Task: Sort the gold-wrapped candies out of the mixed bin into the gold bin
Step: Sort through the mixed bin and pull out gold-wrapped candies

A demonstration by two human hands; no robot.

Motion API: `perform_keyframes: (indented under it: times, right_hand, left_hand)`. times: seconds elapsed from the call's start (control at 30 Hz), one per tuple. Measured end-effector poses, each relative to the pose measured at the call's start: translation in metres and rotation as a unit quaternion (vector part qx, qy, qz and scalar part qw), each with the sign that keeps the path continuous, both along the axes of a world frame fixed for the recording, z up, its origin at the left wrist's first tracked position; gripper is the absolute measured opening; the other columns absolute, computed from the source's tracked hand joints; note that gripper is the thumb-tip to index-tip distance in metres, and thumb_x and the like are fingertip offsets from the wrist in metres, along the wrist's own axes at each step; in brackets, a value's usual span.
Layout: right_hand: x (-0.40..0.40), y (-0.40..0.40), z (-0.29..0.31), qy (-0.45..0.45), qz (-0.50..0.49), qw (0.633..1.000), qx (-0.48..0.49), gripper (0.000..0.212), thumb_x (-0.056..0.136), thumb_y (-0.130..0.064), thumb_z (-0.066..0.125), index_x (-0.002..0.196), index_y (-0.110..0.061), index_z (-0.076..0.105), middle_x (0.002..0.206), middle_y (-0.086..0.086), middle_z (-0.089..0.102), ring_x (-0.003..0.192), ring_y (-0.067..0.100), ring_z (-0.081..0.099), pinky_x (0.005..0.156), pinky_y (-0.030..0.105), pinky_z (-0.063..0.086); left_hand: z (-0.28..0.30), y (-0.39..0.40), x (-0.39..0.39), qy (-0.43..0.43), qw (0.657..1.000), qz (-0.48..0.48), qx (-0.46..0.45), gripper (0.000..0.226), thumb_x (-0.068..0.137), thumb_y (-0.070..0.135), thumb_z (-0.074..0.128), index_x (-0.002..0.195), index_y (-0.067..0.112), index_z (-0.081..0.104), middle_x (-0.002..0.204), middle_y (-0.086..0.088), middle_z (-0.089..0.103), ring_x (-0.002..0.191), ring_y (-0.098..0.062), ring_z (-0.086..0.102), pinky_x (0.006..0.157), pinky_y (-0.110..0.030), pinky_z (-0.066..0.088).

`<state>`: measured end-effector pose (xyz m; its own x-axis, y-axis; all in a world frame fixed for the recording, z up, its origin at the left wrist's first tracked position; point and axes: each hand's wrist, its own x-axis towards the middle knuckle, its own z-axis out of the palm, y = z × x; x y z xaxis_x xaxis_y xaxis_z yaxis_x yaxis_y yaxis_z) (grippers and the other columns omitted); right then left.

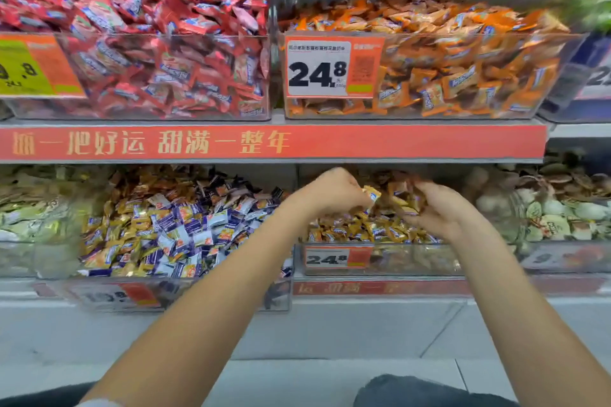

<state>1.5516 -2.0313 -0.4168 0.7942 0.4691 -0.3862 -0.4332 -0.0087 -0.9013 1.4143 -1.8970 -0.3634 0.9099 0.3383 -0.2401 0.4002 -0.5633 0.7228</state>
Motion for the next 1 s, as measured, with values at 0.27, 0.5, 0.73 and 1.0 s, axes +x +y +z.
perform_keyframes:
  times: [0.27, 0.5, 0.73, 1.0]
  right_hand:
    - [0.018, -0.016, -0.011, -0.127, 0.068, 0.989, -0.035, 0.028, 0.1, -0.017, 0.036, 0.106, -0.02, 0.063, 0.125, 0.004, 0.062, 0.113, 0.018, 0.057, 0.079, 0.027, 0.041]
    - [0.028, 0.017, -0.055, -0.386, 0.428, 0.625, -0.527, 0.086, 0.085, -0.069, 0.041, 0.15, -0.039, -0.006, 0.158, -0.005, -0.018, 0.144, 0.02, -0.024, 0.109, 0.066, -0.012]
    - [0.043, 0.027, -0.069, -0.372, 0.371, 0.659, -0.538, 0.124, 0.036, -0.104, 0.031, 0.142, -0.056, -0.014, 0.159, -0.002, -0.018, 0.145, 0.03, -0.021, 0.106, 0.072, -0.006]
    - [-0.037, -0.009, -0.008, -0.558, 0.194, 0.692, -0.415, 0.024, 0.094, -0.031, 0.052, 0.113, -0.032, 0.067, 0.12, 0.0, 0.065, 0.095, 0.022, 0.062, 0.085, 0.037, 0.05]
  left_hand:
    - [-0.022, 0.012, 0.042, 0.099, 0.993, -0.018, 0.059, 0.071, 0.088, 0.038, 0.062, 0.148, 0.024, 0.025, 0.146, -0.002, 0.039, 0.121, -0.022, 0.05, 0.095, -0.028, 0.044]
    - [-0.085, -0.019, 0.065, 0.173, 0.937, -0.113, 0.281, 0.06, 0.096, 0.06, 0.017, 0.148, 0.043, -0.006, 0.157, 0.008, -0.019, 0.142, -0.031, -0.024, 0.107, -0.066, -0.014]
    - [-0.098, -0.003, 0.088, 0.285, 0.897, -0.079, 0.328, 0.065, 0.091, 0.068, 0.009, 0.147, 0.043, -0.013, 0.156, 0.008, -0.024, 0.139, -0.036, -0.03, 0.097, -0.078, -0.013]
    - [-0.047, -0.015, -0.038, -0.074, 0.929, -0.127, 0.34, 0.036, 0.098, 0.034, 0.041, 0.129, 0.024, 0.056, 0.149, -0.005, 0.036, 0.141, -0.02, 0.023, 0.115, -0.044, 0.022]
